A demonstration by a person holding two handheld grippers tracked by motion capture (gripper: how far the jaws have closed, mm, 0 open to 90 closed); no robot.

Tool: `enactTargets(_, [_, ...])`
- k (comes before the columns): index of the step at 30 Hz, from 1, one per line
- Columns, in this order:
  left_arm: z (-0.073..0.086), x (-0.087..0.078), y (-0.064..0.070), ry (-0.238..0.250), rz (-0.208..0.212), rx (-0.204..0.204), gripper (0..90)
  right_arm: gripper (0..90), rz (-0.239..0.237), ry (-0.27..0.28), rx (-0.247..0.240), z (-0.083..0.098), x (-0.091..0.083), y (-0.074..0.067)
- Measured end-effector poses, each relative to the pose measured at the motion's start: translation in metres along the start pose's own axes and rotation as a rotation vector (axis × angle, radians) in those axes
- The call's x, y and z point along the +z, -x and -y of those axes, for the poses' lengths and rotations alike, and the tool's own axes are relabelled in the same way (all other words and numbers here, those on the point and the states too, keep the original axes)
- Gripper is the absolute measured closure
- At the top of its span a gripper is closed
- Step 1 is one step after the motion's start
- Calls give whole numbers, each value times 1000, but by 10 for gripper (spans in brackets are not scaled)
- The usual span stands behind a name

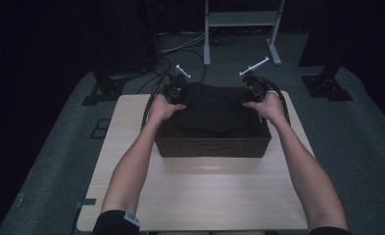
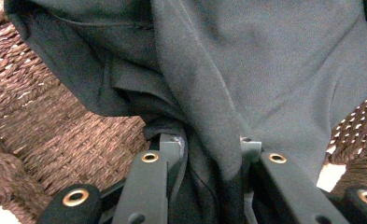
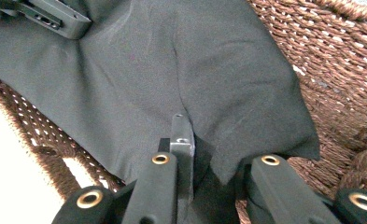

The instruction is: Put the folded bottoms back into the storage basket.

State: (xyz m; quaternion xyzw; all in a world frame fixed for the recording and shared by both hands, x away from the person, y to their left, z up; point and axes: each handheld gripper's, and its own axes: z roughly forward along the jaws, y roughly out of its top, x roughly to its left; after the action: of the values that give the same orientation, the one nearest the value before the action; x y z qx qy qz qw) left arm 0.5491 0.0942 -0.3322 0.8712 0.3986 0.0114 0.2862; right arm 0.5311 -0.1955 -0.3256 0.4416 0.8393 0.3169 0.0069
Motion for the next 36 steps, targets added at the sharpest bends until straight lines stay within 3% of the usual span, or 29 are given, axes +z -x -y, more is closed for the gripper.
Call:
enactTargets(17, [9,17,-9,-24,3,-43,713,770,0,-41,11,2,18,3])
enactTargets(36, [10,30,-11,-64,-6,-51,709,769,4,-68,36,7,31,10])
